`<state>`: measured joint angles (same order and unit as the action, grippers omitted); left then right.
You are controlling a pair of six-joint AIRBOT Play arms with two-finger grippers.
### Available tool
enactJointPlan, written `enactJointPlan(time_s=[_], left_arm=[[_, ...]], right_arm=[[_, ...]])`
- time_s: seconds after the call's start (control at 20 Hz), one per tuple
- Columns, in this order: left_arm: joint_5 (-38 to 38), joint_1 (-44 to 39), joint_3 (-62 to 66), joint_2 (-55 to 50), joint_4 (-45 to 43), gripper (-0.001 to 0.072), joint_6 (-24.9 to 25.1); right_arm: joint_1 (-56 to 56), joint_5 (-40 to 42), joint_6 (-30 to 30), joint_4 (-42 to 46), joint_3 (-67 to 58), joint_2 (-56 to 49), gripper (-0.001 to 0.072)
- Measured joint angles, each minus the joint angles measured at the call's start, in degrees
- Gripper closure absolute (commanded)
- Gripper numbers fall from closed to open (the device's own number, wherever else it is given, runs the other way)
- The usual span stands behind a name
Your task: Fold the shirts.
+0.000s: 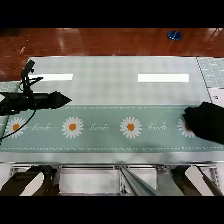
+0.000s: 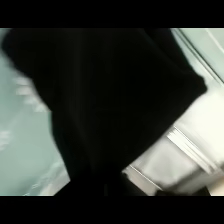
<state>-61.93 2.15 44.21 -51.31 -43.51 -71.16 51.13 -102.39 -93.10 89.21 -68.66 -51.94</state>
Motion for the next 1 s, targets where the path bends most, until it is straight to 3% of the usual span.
enactJointPlan(time_s=[0.05,0.15,0.25,0.4,0.45,0.5,0.55,0.8,0.9,1.0], left_arm=[[0.0,0.0,0.0,0.0,0.0,0.0689,0.0],[0.1,0.0,0.0,0.0,0.0,0.0689,0.0],[0.7,-0.1,0.0,0.0,0.0,0.0689,0.0],[4.6,0.9,0.5,0.0,0.0,0.0689,1.2],[6.9,1.6,1.5,-0.1,0.0,0.069,1.4],[8.6,2.4,3.1,-0.2,0.0,0.069,1.6],[9.9,3.2,5.5,-0.7,0.0,0.069,1.8],[8.0,0.4,26.6,-9.2,0.0,0.0691,2.2],[4.7,-3.4,34.2,-13.0,-1.2,0.0691,0.9],[2.3,-8.5,37.4,-15.1,-6.5,0.0691,-1.6]], right_arm=[[1.5,0.9,-1.3,4.0,5.0,3.0,0.063],[3.3,3.0,-3.3,10.1,13.7,8.0,0.0336],[4.2,4.7,-4.7,14.0,20.5,11.1,0.0326],[3.9,6.8,-5.7,16.6,24.5,12.2,0.0347],[3.5,7.7,-5.9,16.6,24.0,11.9,0.0394],[2.7,9.0,-6.0,15.3,22.5,11.3,0.0573],[1.5,10.7,-5.9,12.5,20.6,10.5,0.0694],[-16.7,27.8,1.6,-17.9,9.0,3.7,0.0694],[-28.8,32.9,2.9,-22.3,4.9,-0.8,0.0694],[-41.4,35.6,2.6,-21.2,2.3,-5.8,0.0694]])
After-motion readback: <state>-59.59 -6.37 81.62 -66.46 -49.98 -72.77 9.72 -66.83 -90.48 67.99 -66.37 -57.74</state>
